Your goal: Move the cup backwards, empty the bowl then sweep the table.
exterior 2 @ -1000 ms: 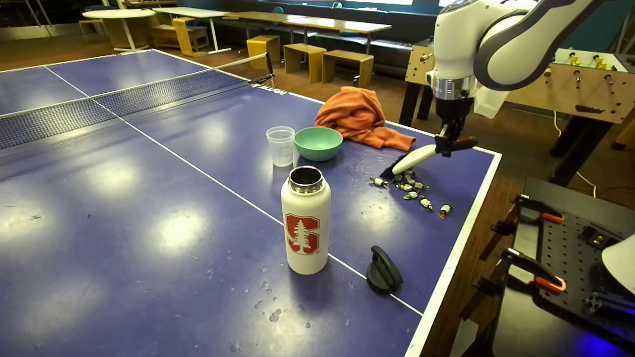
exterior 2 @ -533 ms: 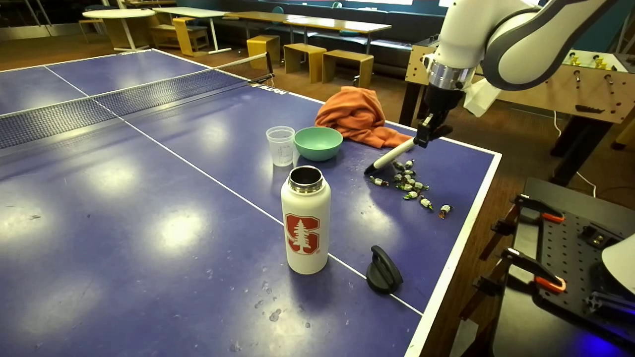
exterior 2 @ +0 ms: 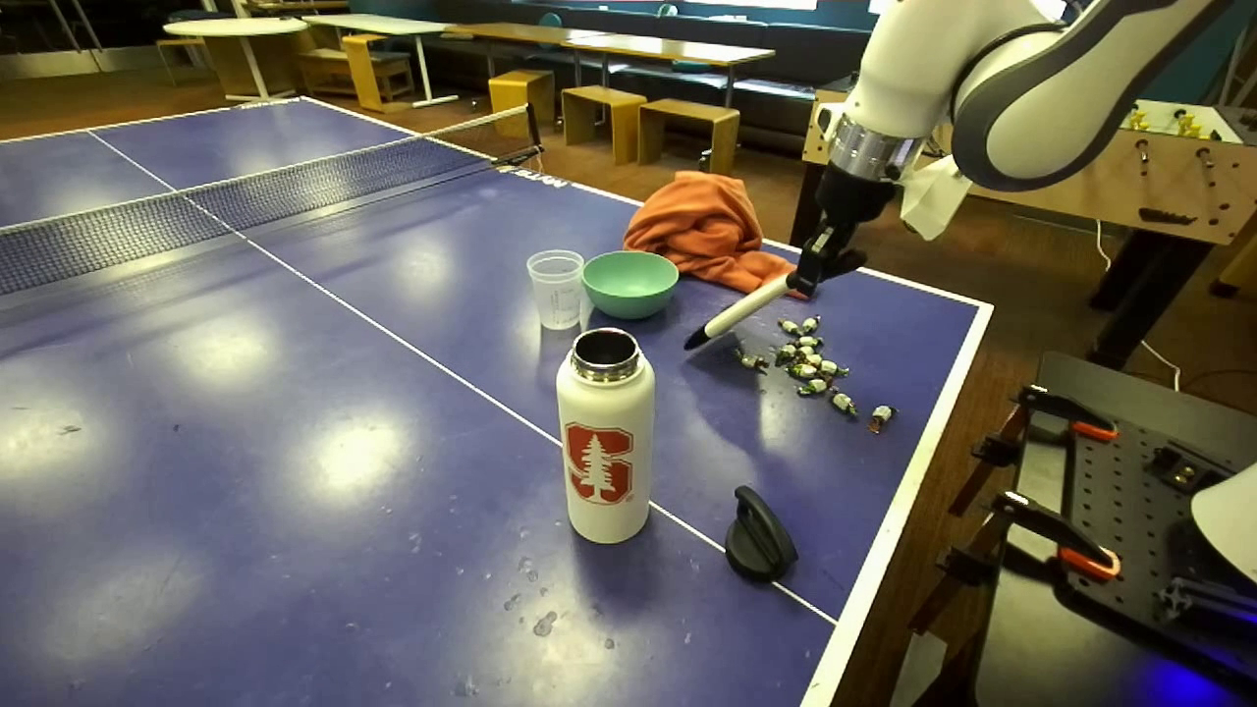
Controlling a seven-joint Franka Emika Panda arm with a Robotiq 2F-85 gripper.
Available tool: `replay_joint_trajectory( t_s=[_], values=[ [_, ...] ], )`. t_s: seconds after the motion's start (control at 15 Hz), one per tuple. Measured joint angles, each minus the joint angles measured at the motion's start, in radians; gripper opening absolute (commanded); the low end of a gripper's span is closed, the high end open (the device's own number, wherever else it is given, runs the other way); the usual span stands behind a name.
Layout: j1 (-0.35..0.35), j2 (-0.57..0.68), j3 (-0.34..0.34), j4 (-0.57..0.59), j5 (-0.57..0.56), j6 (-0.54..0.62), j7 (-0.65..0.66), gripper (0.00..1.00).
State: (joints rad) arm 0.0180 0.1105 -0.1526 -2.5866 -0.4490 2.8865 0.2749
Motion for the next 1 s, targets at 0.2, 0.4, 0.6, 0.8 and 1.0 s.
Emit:
replay_joint_trajectory(
  t_s=[0.2,0.4,0.6,0.8,1.0],
  values=[
    [0.004,0.023,0.026,0.000,0.001,0.000,-0.022,0.13],
    [0.006,0.046,0.036,0.000,-0.013,-0.012,-0.063,0.13],
    [0.009,0.052,0.037,-0.007,-0.014,-0.067,-0.129,0.13],
    [0.009,0.047,0.036,-0.027,-0.022,-0.135,-0.174,0.13],
    [0.008,0.026,0.031,-0.051,-0.074,-0.222,-0.176,0.13]
  ],
)
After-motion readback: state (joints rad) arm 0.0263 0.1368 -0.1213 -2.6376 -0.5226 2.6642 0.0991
